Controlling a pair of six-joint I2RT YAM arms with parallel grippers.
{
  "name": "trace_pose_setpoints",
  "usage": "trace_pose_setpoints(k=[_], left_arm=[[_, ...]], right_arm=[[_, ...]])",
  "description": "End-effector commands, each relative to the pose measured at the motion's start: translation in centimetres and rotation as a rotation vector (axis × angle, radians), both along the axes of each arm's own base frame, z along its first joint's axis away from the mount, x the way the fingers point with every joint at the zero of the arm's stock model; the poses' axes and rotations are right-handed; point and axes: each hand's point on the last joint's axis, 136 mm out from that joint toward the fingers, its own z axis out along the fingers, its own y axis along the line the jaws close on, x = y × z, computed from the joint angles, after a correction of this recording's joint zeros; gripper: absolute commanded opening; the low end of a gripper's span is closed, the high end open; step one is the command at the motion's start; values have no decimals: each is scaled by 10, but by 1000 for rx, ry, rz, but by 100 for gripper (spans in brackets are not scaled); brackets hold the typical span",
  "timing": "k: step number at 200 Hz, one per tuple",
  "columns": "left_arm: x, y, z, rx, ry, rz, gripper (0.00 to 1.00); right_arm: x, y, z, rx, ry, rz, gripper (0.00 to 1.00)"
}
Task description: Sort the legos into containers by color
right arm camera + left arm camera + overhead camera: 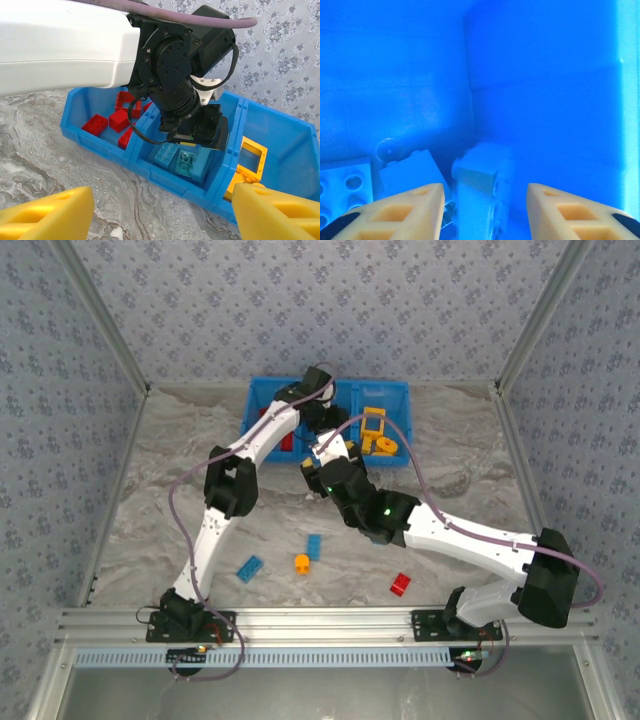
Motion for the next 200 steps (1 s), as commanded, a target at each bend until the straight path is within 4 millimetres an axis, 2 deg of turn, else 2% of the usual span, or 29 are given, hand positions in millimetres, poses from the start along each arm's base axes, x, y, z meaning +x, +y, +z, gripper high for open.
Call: trace_pose_setpoints(k=[1, 27, 47, 73, 82, 101, 112, 117, 120, 134, 146, 161, 170, 196, 200], left_arm=[[-4, -10, 9, -39, 6, -25, 50], [-6, -10, 23, -43, -15, -27, 50], [-8, -7, 43, -46, -51, -12, 48], [-17, 5, 94, -62, -130, 32, 47], [-18, 11, 119, -77, -187, 62, 48], [-33, 43, 160, -48, -257, 154, 49], [-47, 65, 177, -23, -299, 206, 51], [-55, 76, 191, -17, -328, 230, 52], [-61, 82, 187, 1, -324, 237, 52], [-93, 109, 207, 40, -381, 254, 54], [-127, 127, 213, 68, -404, 240, 56], [-174, 147, 216, 87, -405, 203, 61], [-205, 158, 211, 107, -380, 166, 63], [-282, 172, 202, 102, -348, 34, 66], [-292, 173, 200, 98, -343, 16, 67]], right_arm=[[-4, -6, 15, 36, -13, -28, 75], [-8, -5, 12, 28, -3, -23, 75], [-13, -8, 4, 11, 15, -19, 75], [-29, -19, -10, 10, 72, -5, 73], [-38, -25, -16, 4, 107, -2, 71], [-59, -34, -34, -11, 204, 6, 67], [-75, -34, -52, -26, 285, 27, 67], [-82, -33, -61, -20, 332, 34, 67], [-86, -32, -66, -15, 360, 41, 67], [-109, -22, -91, 8, 494, 77, 67], [-128, -9, -111, 32, 607, 112, 68], [-146, -3, -133, -4, 734, 102, 71], [-153, 2, -144, -25, 807, 90, 73], [-171, 22, -165, -62, 1005, 42, 77], [-174, 21, -173, -74, 1043, 15, 77]])
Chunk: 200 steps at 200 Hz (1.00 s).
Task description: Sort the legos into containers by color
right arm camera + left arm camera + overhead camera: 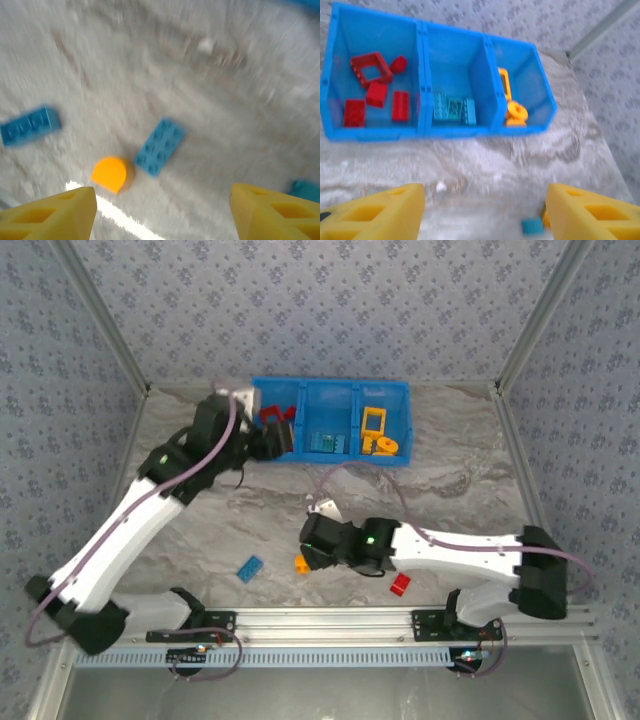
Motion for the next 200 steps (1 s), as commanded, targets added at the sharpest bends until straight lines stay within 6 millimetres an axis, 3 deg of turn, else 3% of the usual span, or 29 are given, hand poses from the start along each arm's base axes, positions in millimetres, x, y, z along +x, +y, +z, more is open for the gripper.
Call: trace_pose_setpoints(k=[1, 31, 60, 95, 134, 200], left_arm=[[-54, 16, -44, 125, 111, -91, 67], [-117, 24, -47, 80, 98, -226, 68], [-151, 40, -61, 57, 128, -278, 68], [-162, 59, -60, 21, 127, -254, 68], [-167, 63, -64, 33, 151, -259, 68], [-189, 81, -73, 15, 195, -286, 68]], right_arm=[[-30, 11, -16, -34, 270, -92, 77], [-38, 26, -32, -83, 392, -179, 79], [-36, 35, -53, -83, 457, -221, 80], [-26, 45, -71, -78, 463, -253, 76], [-19, 53, -93, -91, 476, -275, 65], [-2, 55, -102, -98, 440, -295, 44]])
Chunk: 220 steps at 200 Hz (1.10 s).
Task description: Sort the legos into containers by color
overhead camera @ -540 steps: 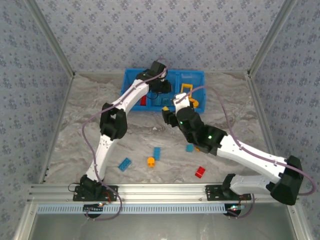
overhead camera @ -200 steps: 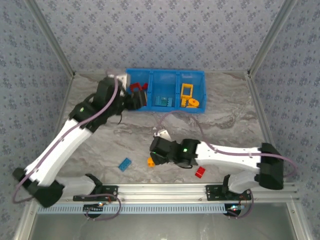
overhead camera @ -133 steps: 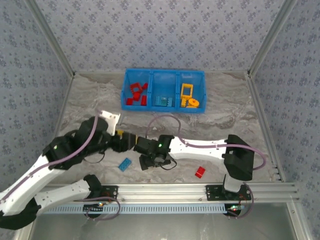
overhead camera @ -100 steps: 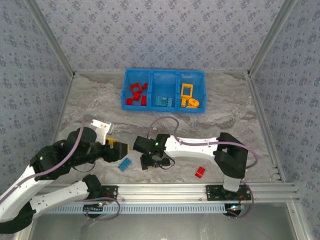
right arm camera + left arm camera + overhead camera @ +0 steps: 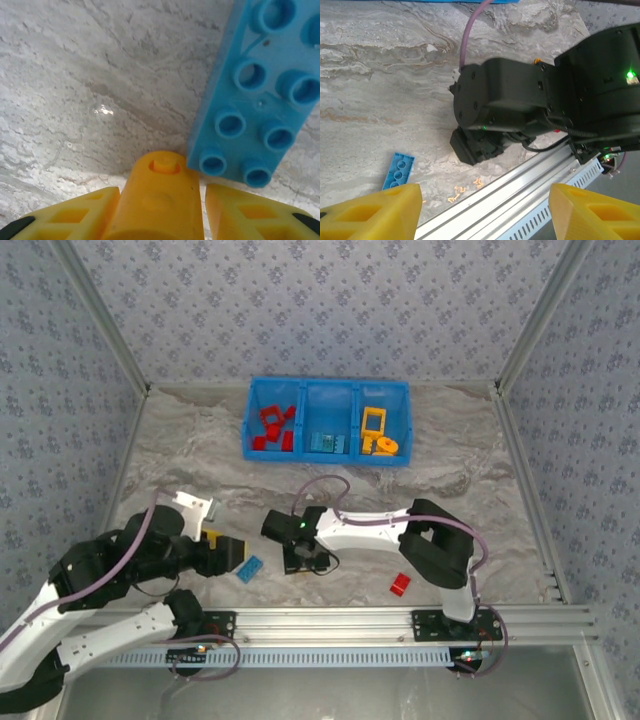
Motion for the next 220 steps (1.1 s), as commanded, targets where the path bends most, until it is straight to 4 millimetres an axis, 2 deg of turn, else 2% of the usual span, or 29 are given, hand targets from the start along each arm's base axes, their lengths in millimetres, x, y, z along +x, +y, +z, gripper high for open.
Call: trace_pose_setpoints(k=[1, 27, 52, 76, 90, 101, 130, 164, 169, 186, 200, 220], left_arm=[[-14, 11, -3, -5, 41, -12, 68], [-21, 19, -4, -32, 48, 0, 68], [-19, 20, -1, -50, 35, 10, 68], [-12, 9, 11, -64, 10, 1, 68], [-3, 0, 23, -62, -23, -3, 68], [7, -15, 36, -70, -58, -25, 68], [42, -71, 73, -83, -152, -85, 68], [90, -133, 111, -123, -268, -82, 68], [97, -143, 121, -143, -295, -79, 68], [119, -166, 133, -147, -332, -56, 69], [135, -183, 136, -135, -352, -46, 69], [151, -206, 134, -126, -354, -41, 69]], right_arm=[[8, 3, -2, -13, -18, -14, 43], [7, 2, -3, -22, -23, -9, 33], [9, 0, 11, -20, -65, -3, 27], [16, -8, 48, -24, -160, 19, 25], [23, -24, 74, -35, -213, 17, 25], [34, -40, 94, -46, -260, 6, 24], [86, -97, 140, -102, -393, -57, 24], [167, -167, 166, -165, -482, -193, 23], [178, -173, 168, -173, -497, -204, 23], [220, -198, 172, -226, -540, -246, 23], [252, -213, 171, -274, -555, -282, 23], [295, -230, 158, -334, -538, -334, 22]])
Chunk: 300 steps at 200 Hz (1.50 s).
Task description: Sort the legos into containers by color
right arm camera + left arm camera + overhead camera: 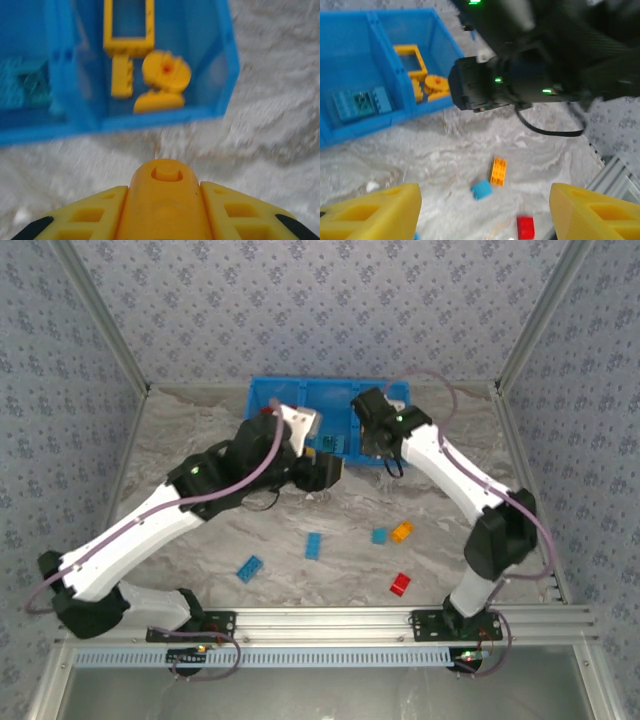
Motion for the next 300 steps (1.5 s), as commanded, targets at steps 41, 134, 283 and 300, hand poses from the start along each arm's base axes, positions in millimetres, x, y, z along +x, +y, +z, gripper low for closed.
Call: trace_pose_setpoints(k=[41, 134, 283, 300], left_arm=[[28, -53, 19, -77, -75, -16, 68], [18, -64, -9, -47, -44, -22, 68], [6, -56, -25, 8, -8, -22, 68], [4, -61, -42, 36, 38, -55, 68]], right_arm=[[105, -33, -38, -232, 8, -91, 22], [142, -42, -95, -300, 52, -146, 33], [112, -41, 76, -155, -212, -130, 51], [79, -46, 99, -98, -220, -98, 49]])
